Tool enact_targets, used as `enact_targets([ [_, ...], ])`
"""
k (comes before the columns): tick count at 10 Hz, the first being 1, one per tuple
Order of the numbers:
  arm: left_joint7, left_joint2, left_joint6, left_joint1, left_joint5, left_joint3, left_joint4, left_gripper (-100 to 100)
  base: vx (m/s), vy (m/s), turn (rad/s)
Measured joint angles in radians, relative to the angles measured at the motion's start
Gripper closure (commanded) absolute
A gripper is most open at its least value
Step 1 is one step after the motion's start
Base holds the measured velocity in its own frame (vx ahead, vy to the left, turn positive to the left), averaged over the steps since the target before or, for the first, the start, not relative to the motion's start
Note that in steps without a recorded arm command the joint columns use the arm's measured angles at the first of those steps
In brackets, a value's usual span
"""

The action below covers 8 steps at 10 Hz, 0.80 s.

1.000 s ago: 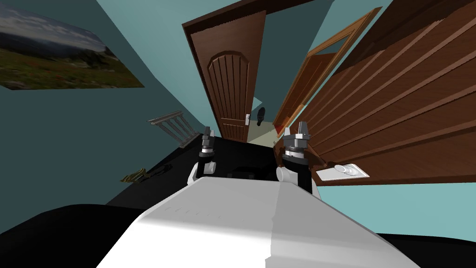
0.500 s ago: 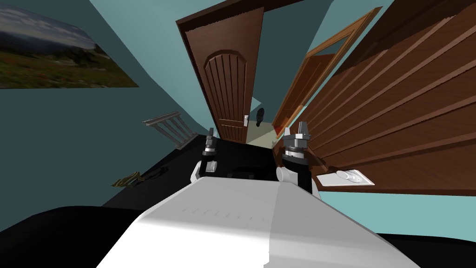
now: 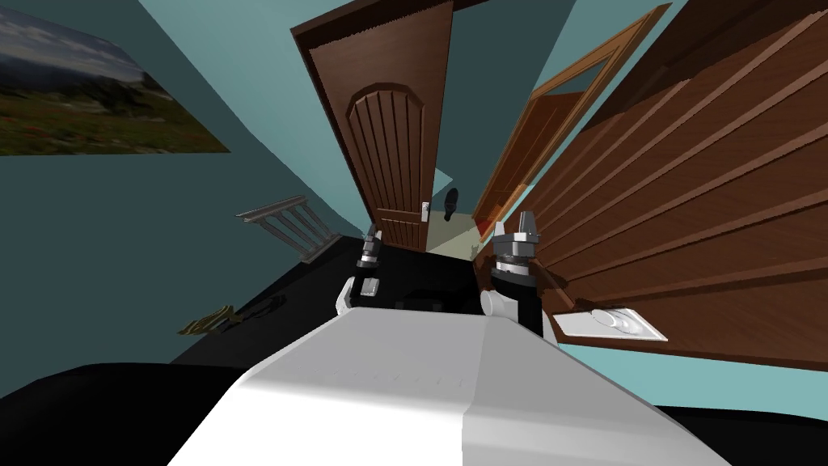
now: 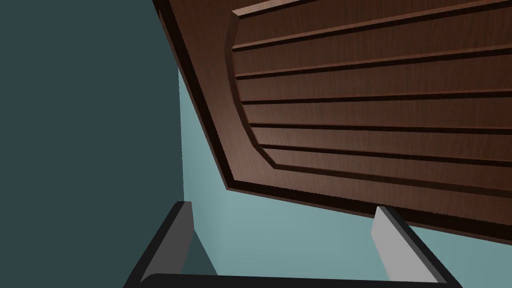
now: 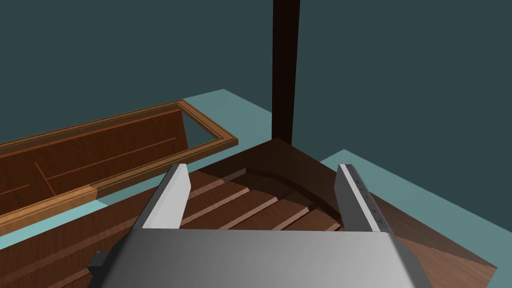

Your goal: Pull the door open

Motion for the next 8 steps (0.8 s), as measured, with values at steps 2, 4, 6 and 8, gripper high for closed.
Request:
enact_targets([
  [2,0.019,0.007,0.012,-0.021,-0.002,-0.003,0.041,-100,0.099,-0.075,-0.012],
  [4,0.035,0.012,0.024,-0.047,-0.006,-0.007,0.084,-100,0.103,-0.073,-0.016],
  [6,0.054,0.018,0.034,-0.066,-0.008,-0.010,0.123,-100,0.102,-0.066,-0.015],
  [8,0.071,0.023,0.047,-0.093,-0.011,-0.013,0.168,-100,0.107,-0.065,-0.015],
])
